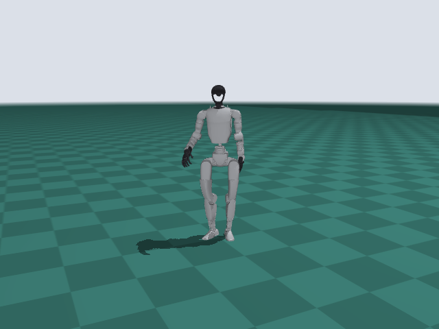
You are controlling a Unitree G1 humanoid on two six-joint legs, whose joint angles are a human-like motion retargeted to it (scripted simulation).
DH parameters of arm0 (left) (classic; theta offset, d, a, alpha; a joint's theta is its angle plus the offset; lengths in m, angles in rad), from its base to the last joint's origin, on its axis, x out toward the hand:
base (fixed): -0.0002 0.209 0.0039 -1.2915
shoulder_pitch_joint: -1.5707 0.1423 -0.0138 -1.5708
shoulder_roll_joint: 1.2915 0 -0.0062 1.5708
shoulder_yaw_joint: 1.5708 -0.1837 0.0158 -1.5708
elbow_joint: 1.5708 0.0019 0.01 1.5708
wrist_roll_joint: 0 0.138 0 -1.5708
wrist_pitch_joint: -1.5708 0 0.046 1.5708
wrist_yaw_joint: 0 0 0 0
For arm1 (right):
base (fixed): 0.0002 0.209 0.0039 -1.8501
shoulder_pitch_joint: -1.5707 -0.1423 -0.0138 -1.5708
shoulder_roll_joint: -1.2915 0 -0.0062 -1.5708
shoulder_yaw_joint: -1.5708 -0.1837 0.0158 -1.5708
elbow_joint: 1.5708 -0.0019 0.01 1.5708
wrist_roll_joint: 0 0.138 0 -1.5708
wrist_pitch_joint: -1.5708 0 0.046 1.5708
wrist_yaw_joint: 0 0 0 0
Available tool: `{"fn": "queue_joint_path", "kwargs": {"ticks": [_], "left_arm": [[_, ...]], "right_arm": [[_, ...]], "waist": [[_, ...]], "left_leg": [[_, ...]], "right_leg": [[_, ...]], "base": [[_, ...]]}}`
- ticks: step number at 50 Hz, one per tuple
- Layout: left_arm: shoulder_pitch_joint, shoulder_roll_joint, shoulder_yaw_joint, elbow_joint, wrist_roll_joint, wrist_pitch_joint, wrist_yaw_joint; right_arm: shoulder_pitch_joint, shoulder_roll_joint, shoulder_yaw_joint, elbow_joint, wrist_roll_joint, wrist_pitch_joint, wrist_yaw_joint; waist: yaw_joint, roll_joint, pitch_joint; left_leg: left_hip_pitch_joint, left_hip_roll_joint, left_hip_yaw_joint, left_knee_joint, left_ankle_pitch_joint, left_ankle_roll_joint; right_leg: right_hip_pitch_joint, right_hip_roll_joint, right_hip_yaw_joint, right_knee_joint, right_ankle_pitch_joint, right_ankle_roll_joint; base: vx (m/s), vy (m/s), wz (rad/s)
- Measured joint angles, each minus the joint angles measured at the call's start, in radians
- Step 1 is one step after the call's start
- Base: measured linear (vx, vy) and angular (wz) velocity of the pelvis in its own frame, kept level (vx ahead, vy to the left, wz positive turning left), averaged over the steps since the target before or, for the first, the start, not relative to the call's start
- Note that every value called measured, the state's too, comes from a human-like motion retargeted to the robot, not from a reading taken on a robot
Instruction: Upper body actions
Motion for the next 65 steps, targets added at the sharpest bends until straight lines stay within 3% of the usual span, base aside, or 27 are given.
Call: {"fn": "queue_joint_path", "kwargs": {"ticks": [4, 10, 14, 18, 23, 28, 35, 39, 45, 49, 53, 57, 60, 62, 65], "left_arm": [[-0.013, 0.001, -0.023, -0.002, -0.003, -0.001, -0.004], [-0.004, 0.006, -0.037, -0.028, -0.004, -0.004, -0.013], [0.013, 0.013, -0.037, -0.035, -0.011, -0.007, -0.008], [0.012, 0.023, -0.06, -0.014, -0.013, 0.004, -0.007], [0.008, 0.027, -0.108, 0.009, 0.038, 0.024, -0.002], [0.034, -0.002, -0.143, 0.017, 0.075, 0.016, 0.004], [0.046, -0.007, -0.099, -0.005, 0.032, 0.006, 0.049], [0.097, 0.008, -0.087, -0.221, -0.034, -0.046, 0.063], [0.163, -0.025, -0.015, -0.812, -0.362, -0.242, 0.199], [0.081, 0.019, -0.024, -1.189, -0.564, -0.318, 0.24], [-0.054, 0.198, -0.028, -1.566, -0.653, -0.288, 0.339], [-0.27, 0.409, 0.061, -1.807, -0.52, -0.299, 0.457], [-0.45, 0.54, 0.131, -1.87, -0.317, -0.217, 0.623], [-0.565, 0.606, 0.129, -1.864, -0.216, -0.146, 0.811], [-0.737, 0.68, 0.073, -1.791, -0.208, -0.148, 0.971]], "right_arm": [[0.0, 0.017, 0.046, 0.19, -0.055, 0.045, 0.12], [-0.049, 0.045, 0.101, 0.557, -0.221, 0.039, -0.026], [-0.137, 0.12, 0.084, 0.956, -0.158, 0.162, -0.089], [-0.179, 0.156, 0.091, 1.203, 0.137, 0.328, 0.064], [-0.131, 0.177, 0.063, 1.213, 0.327, 0.323, 0.156], [-0.099, 0.174, 0.069, 1.144, 0.245, 0.243, 0.043], [-0.125, 0.157, 0.105, 1.127, 0.154, 0.26, 0.084], [-0.141, 0.164, 0.108, 1.121, 0.147, 0.274, 0.086], [-0.132, 0.168, 0.133, 1.105, 0.11, 0.258, 0.056], [-0.118, 0.17, 0.128, 1.123, 0.122, 0.252, 0.043], [-0.112, 0.173, 0.113, 1.136, 0.141, 0.265, 0.074], [-0.103, 0.164, 0.115, 1.127, 0.121, 0.268, 0.083], [-0.107, 0.161, 0.126, 1.132, 0.103, 0.267, 0.075], [-0.111, 0.157, 0.13, 1.136, 0.094, 0.271, 0.081], [-0.115, 0.144, 0.139, 1.135, 0.086, 0.274, 0.094]], "waist": [[-0.001, 0.004, 0.013], [0.008, 0.012, 0.02], [0.017, 0.016, 0.02], [0.036, 0.018, 0.029], [0.112, -0.006, 0.04], [0.031, 0.015, 0.038], [0.018, 0.011, 0.043], [0.006, 0.006, 0.052], [0.005, 0.004, 0.057], [0.026, -0.002, 0.037], [0.029, -0.007, 0.011], [0.026, 0.005, -0.02], [0.013, 0.012, -0.042], [0.002, 0.021, -0.061], [-0.014, 0.04, -0.09]], "left_leg": [[0.003, -0.003, -0.004, 0.0, 0.002, 0.002], [0.01, -0.003, 0.007, -0.001, 0.001, 0.003], [0.018, 0.001, 0.024, -0.003, -0.001, 0.003], [0.029, 0.004, 0.037, -0.004, -0.003, 0.003], [0.046, -0.007, 0.098, -0.01, -0.011, 0.002], [0.061, -0.026, 0.015, -0.036, -0.006, 0.027], [0.043, -0.006, 0.024, -0.013, 0.0, 0.011], [0.043, -0.01, 0.012, -0.012, 0.001, 0.012], [0.044, -0.011, -0.007, -0.012, 0.004, 0.012], [0.039, -0.015, -0.015, -0.01, 0.007, 0.011], [0.032, -0.02, -0.033, -0.008, 0.01, 0.011], [0.021, -0.02, -0.045, -0.006, 0.011, 0.01], [0.014, -0.019, -0.052, -0.003, 0.011, 0.01], [0.007, -0.018, -0.057, -0.001, 0.011, 0.009], [-0.004, -0.014, -0.059, 0.001, 0.01, 0.008]], "right_leg": [[0.007, -0.002, -0.002, 0.0, -0.001, 0.0], [0.007, -0.001, 0.008, 0.002, 0.001, -0.001], [0.006, 0.003, 0.025, 0.004, 0.003, -0.004], [0.009, 0.006, 0.037, 0.006, 0.004, -0.006], [0.035, 0.047, 0.095, -0.022, -0.012, -0.04], [0.04, 0.027, 0.015, -0.017, -0.005, -0.009], [0.037, 0.014, 0.021, -0.012, 0.003, -0.003], [0.038, 0.018, 0.008, -0.016, 0.004, -0.012], [0.043, 0.018, -0.009, -0.019, 0.005, -0.012], [0.048, 0.013, -0.013, -0.019, 0.0, -0.01], [0.055, 0.009, -0.027, -0.022, -0.006, -0.008], [0.049, 0.011, -0.039, -0.024, -0.008, -0.007], [0.048, 0.011, -0.045, -0.025, -0.01, -0.006], [0.044, 0.012, -0.05, -0.026, -0.011, -0.006], [0.035, 0.016, -0.052, -0.026, -0.012, -0.006]], "base": [[0.0, 0.0, 0.0], [0.0, 0.0, 0.0], [0.01, 0.01, -0.22], [0.0, 0.01, -0.2], [0.01, -0.01, -0.51], [0.01, -0.03, 0.74], [0.0, 0.0, -0.02], [0.0, 0.0, 0.05], [0.01, 0.01, 0.1], [0.0, 0.0, 0.0], [0.04, 0.01, 0.24], [0.03, 0.07, 0.16], [0.02, 0.09, 0.12], [0.07, 0.11, 0.13], [0.11, 0.12, -0.01]]}}
